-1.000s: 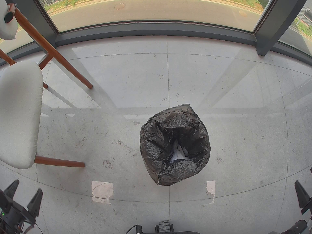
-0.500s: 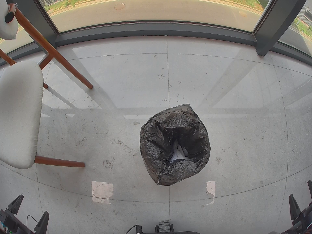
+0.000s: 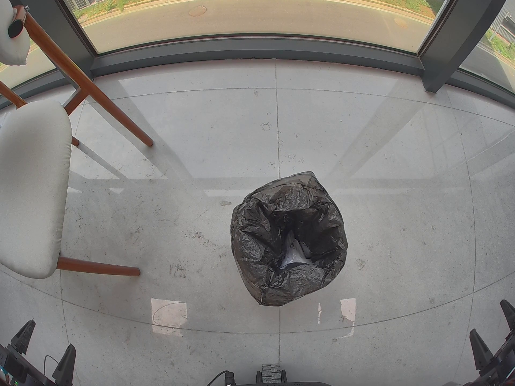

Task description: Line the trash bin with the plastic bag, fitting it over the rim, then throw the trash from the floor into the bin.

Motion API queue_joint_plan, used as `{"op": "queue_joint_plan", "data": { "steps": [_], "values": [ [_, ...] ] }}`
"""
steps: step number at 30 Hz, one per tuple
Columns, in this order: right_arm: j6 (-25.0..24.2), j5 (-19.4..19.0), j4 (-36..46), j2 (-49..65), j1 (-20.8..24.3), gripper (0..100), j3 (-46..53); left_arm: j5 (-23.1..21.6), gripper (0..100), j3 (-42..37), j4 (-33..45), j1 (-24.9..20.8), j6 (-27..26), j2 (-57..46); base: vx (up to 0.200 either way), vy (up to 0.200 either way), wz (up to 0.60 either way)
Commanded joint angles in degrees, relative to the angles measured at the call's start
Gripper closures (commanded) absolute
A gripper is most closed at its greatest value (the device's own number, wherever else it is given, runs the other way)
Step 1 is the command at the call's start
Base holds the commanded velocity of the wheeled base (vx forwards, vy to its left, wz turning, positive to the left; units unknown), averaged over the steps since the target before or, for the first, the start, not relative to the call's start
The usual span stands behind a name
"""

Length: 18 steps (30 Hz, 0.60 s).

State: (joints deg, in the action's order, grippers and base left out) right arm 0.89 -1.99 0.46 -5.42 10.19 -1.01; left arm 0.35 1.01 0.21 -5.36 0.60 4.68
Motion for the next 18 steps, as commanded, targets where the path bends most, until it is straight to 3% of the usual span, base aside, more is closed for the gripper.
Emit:
{"op": "queue_joint_plan", "data": {
  "steps": [1,3,6,15,18],
  "values": [
    [-0.6,0.2,0.0,-2.7,-1.0,0,1.0,0.3,0,-1.0,0.0,0.0,0.2,0.4,0.0,0.0,0.0],
    [-0.5,0.2,-0.1,-1.0,-6.2,0,1.0,0.4,0,-1.0,0.0,0.0,0.3,0.4,0.0,0.0,0.0],
    [0.2,0.0,-0.1,3.8,-9.6,0,1.0,0.4,0,-1.0,0.0,0.1,0.3,0.4,0.0,0.0,0.0],
    [0.8,-0.3,-0.1,5.1,-9.8,0,1.0,0.5,0,-1.0,0.0,0.4,0.3,0.5,0.0,0.0,0.0],
    [0.3,0.7,-0.5,5.1,-9.9,0,1.0,0.5,0,-1.0,0.0,5.1,0.2,-3.6,0.0,0.0,0.0]
  ]
}}
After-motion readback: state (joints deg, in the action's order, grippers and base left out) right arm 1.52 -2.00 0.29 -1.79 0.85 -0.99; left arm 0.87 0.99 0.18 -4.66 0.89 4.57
